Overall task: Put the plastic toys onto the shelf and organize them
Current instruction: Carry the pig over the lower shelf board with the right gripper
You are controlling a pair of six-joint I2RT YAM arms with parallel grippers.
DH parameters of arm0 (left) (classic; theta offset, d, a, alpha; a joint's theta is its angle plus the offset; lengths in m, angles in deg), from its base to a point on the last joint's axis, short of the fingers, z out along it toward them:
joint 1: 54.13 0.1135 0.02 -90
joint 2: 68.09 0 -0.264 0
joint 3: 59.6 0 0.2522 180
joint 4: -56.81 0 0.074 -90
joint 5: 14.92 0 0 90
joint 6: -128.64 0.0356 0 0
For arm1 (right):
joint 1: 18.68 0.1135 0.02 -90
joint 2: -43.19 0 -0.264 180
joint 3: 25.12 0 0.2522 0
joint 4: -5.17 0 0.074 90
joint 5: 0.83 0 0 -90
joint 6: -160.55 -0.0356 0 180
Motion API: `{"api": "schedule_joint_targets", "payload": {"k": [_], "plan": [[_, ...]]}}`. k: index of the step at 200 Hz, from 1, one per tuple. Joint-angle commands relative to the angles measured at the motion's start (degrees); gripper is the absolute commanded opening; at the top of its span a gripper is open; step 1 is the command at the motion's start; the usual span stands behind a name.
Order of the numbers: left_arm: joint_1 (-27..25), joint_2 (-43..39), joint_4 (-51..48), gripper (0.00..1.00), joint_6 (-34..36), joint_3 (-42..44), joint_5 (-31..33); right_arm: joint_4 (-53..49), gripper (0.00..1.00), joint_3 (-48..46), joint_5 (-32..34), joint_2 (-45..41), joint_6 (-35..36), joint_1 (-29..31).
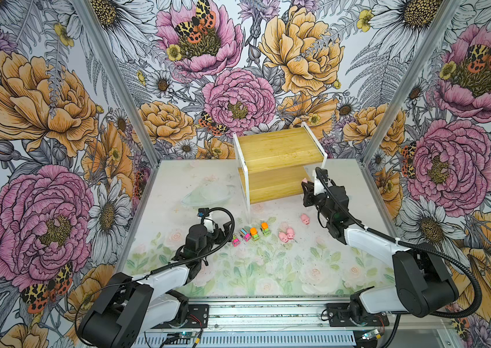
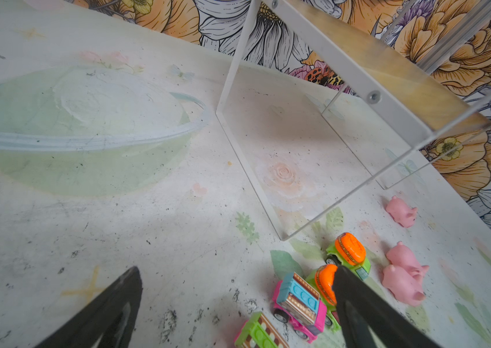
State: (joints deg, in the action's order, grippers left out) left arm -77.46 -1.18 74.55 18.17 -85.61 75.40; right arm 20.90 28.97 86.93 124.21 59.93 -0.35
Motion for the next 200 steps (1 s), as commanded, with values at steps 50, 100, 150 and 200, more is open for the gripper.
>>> {"api": "schedule_joint_targets", "payload": {"k": [50,100,150,200], "plan": [[0.9,0.8,0.6,0.99,1.0,-0.6,-0.9,4.9,0.19,2.4,1.5,3.7,0.2,1.5],[1.0,0.7,0.7,0.99,0.9,-0.4,-0.9,5.1,0.19,2.3,2.4,4.3,0.7,1.8],[1.1,0.7,0.7,0.99,0.8,-0.5,-0.7,5.1,0.2,1.7,2.6,4.6,0.7,1.7],[1.2,1.2,0.7,0.99,0.9,-0.8,-0.9,5.0,0.21,1.5,2.7,5.4,0.4,1.7]]}}
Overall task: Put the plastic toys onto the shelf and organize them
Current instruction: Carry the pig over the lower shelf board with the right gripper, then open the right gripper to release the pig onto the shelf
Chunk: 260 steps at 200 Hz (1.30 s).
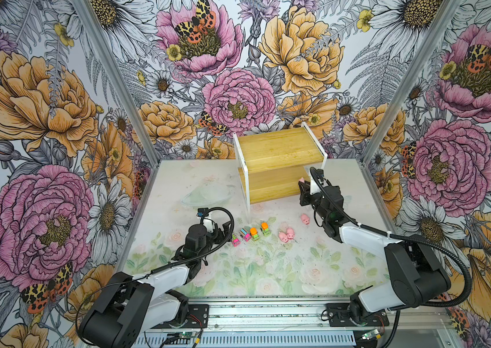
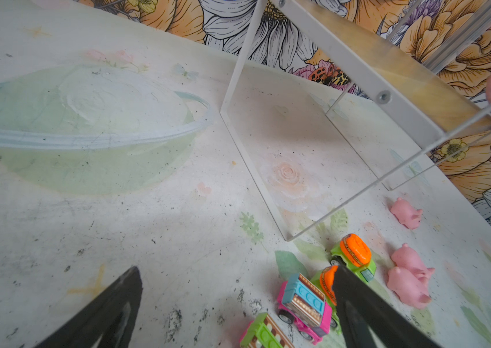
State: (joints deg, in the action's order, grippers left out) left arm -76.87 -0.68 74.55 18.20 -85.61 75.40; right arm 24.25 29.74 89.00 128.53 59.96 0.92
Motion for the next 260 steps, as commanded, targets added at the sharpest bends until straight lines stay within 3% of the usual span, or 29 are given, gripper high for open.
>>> {"api": "schedule_joint_targets", "payload": {"k": [1,133,229,260], "plan": [[0.5,0.6,0.7,0.99,0.8,-0.8,-0.9,1.7,0.21,0.7,0.7,1.0,0.4,0.5],[0.5,1.3,1.1,0.99,0.9,-0.8,-1.0,1.1,0.28,-0.5,1.2,0.3,0.7,0.5],[0.6,1.4,1.3,0.99,1.0,-0.7,-1.1,1.3,0.38,-0.7,1.3,-0.7,1.0,0.5],[0.6,1.3,1.3,0.99,1.0,-0.7,-1.1,1.3,0.46,-1.5,1.7,-2.0,1.1,0.5]]}}
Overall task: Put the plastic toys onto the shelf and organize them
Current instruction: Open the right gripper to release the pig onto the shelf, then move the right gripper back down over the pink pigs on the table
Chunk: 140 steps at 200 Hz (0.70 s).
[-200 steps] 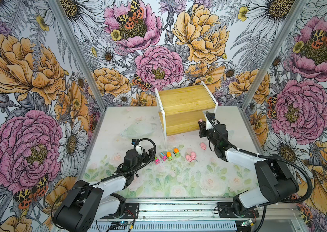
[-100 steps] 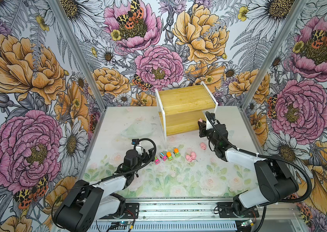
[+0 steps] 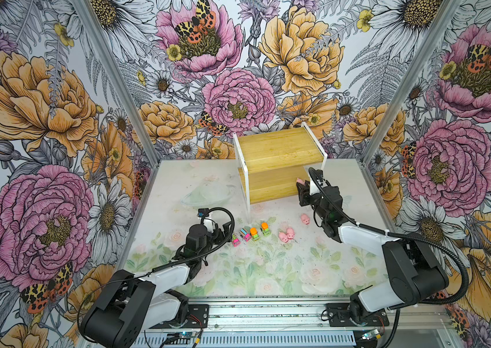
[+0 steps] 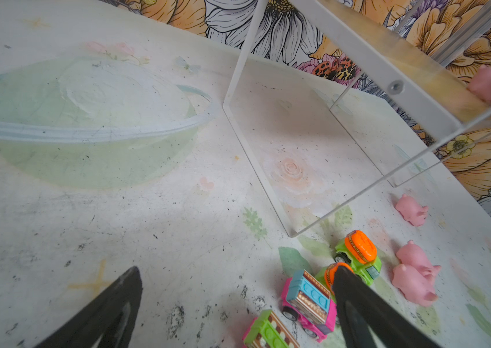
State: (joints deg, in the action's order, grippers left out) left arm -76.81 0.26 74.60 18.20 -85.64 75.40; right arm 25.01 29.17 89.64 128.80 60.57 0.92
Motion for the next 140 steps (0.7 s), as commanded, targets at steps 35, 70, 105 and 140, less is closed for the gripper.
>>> {"api": "schedule_joint_targets", "payload": {"k": [35,70,105,140], "plan": [[0.6,0.3,1.1,0.99,1.0,-0.6,-1.3,0.6,0.52,-1.9,1.3,-3.9,0.9,0.5],[0.6,0.3,1.1,0.99,0.9,-0.6,-1.5,-0.4,0.55,-3.8,-0.4,-7.4,0.9,0.5],[0.7,0.5,1.2,0.99,0.8,-0.7,-1.7,-0.8,0.56,-10.3,-2.1,-16.4,-2.9,0.5],[0.7,0.8,1.2,0.99,1.0,-0.9,-2.2,2.0,0.54,-19.7,-2.2,-20.7,-8.6,0.8]]}}
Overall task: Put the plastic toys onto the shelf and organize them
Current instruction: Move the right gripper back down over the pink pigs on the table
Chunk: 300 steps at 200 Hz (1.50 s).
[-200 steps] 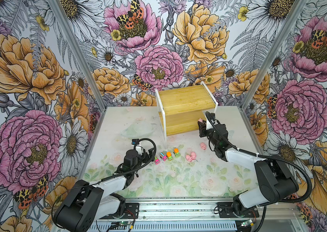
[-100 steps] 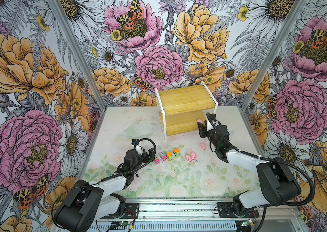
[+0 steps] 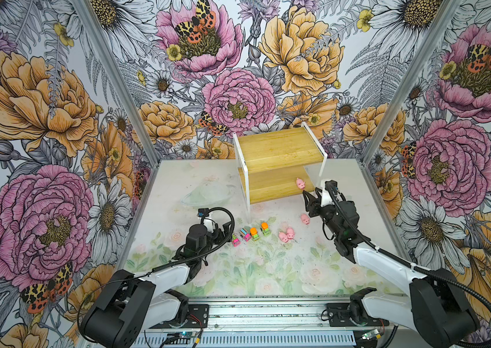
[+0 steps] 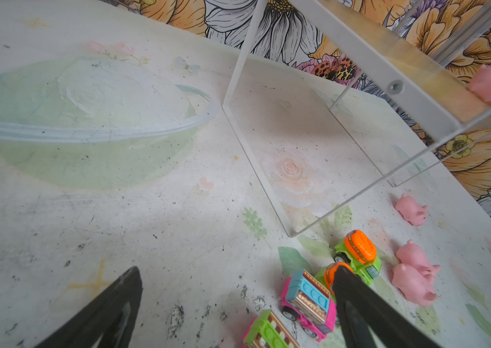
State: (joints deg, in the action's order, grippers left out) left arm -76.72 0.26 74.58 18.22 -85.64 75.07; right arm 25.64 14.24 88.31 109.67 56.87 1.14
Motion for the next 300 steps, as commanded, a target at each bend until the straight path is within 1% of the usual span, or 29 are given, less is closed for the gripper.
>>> {"api": "schedule_joint_targets", "payload": {"k": [1,11,54,98,124,148,176,225,238,258,300], "plan": [[0.7,0.9,1.2,0.99,1.0,-0.9,-1.9,1.4,0.53,-5.0,-0.8,-1.6,-5.1,0.5],[0.6,1.1,1.1,0.99,1.2,-1.1,-2.3,2.2,0.52,-7.3,-1.1,-2.1,-6.7,0.8],[0.6,1.8,1.1,0.99,1.0,-1.4,-2.7,1.6,0.52,-13.5,0.6,-3.0,-10.4,3.4],[0.7,2.0,1.1,0.99,0.9,-1.5,-2.6,1.4,0.51,-15.9,7.0,-1.0,-12.3,5.1],[0.7,2.2,1.1,0.99,0.7,-1.7,-2.6,1.2,0.49,-14.5,9.1,3.7,-12.8,5.1],[0.6,2.0,1.0,0.99,0.3,-1.7,-3.0,3.4,0.47,-12.3,8.5,9.8,-13.0,5.1],[0.4,2.3,0.7,0.99,0.3,-2.0,-3.2,6.4,0.47,-10.1,8.9,15.8,-12.8,5.0],[0.1,2.4,0.7,0.99,-0.1,-2.1,-2.9,5.4,0.47,-8.3,11.1,18.2,-11.6,4.2],[0.1,2.7,0.7,0.99,-0.2,-2.4,-3.0,6.0,0.47,-8.0,10.0,18.5,-11.7,3.4],[-0.1,2.9,0.7,0.99,-0.4,-2.6,-3.1,4.2,0.47,-6.5,10.5,19.1,-12.1,2.9],[-0.6,3.0,0.8,0.99,-0.4,-2.7,-2.5,3.9,0.46,-3.6,9.6,22.8,-11.6,2.1]]}}
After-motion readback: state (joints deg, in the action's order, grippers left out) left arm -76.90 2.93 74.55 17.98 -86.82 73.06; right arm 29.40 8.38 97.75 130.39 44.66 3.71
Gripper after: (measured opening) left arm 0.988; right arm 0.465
